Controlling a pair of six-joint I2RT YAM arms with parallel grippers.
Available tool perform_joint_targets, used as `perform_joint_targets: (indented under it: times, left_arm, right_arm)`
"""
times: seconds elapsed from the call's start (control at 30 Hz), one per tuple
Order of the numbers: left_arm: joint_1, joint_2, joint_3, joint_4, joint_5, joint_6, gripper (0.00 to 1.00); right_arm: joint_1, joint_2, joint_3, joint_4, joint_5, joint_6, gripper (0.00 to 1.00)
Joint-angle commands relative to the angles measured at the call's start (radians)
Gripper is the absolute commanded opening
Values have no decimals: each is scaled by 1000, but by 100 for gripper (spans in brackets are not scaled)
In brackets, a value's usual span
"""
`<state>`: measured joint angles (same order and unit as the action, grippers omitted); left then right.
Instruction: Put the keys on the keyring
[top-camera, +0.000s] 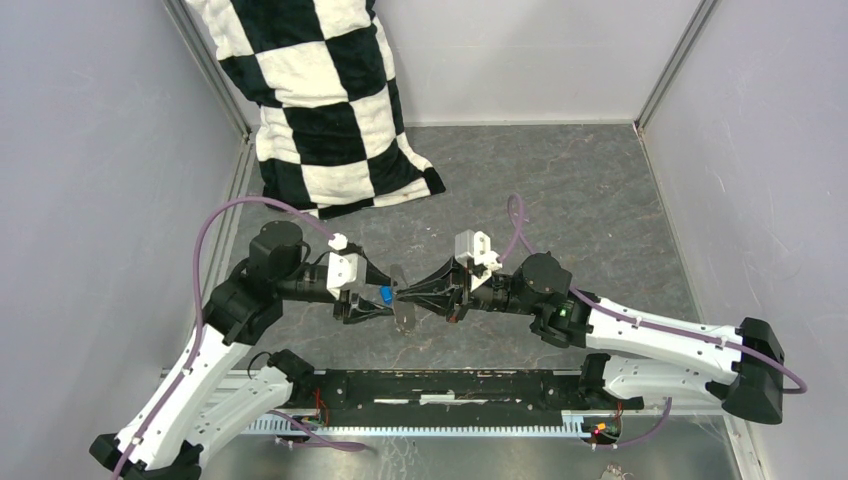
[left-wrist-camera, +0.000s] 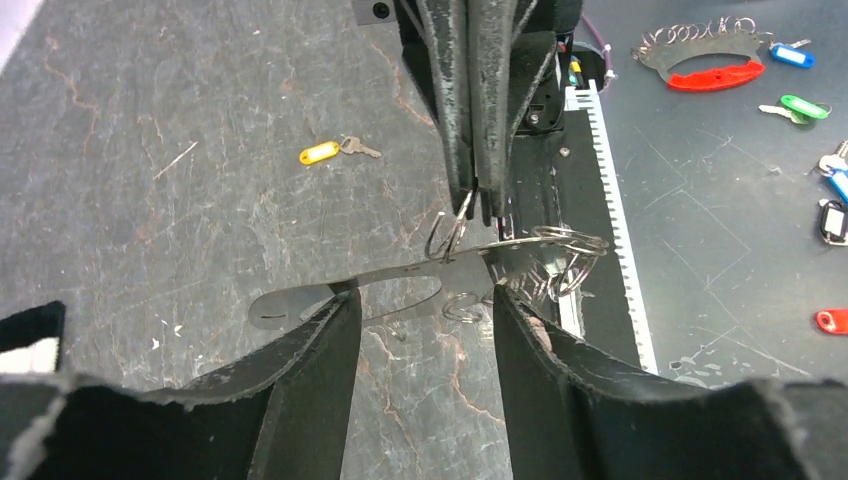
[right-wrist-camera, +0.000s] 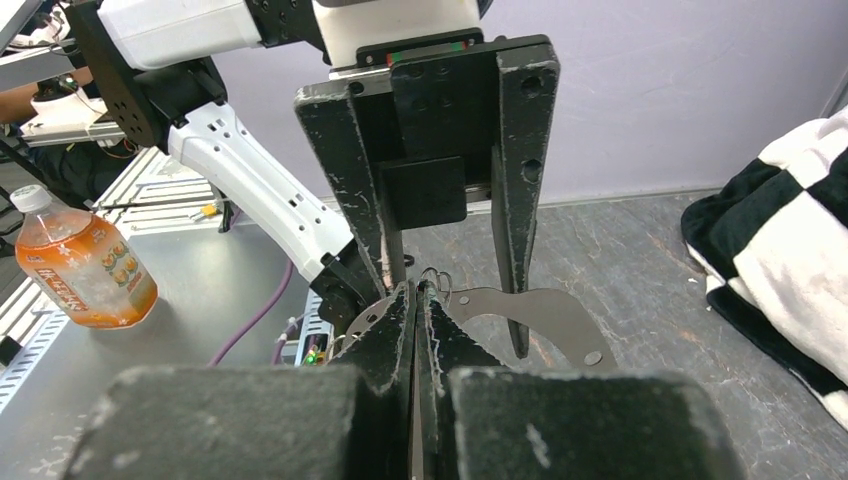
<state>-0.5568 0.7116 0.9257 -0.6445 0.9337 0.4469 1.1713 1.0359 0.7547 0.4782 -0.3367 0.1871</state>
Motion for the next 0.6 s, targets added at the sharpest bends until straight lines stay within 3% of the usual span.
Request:
perform_joint_targets:
  times: [0.0,0.27,0.57]
  left_arm:
    - [1,-15,-19,69,44,64,58]
    - [1,-11,-54,193,-21,32,60]
    - [1,-57,-84,207,-61,85,60]
  right_arm:
    - [0,6,-1,99,-15,23,1]
    - [0,12,-12,132,-36,41,1]
    - [1,-5,-18,126,-39,29,1]
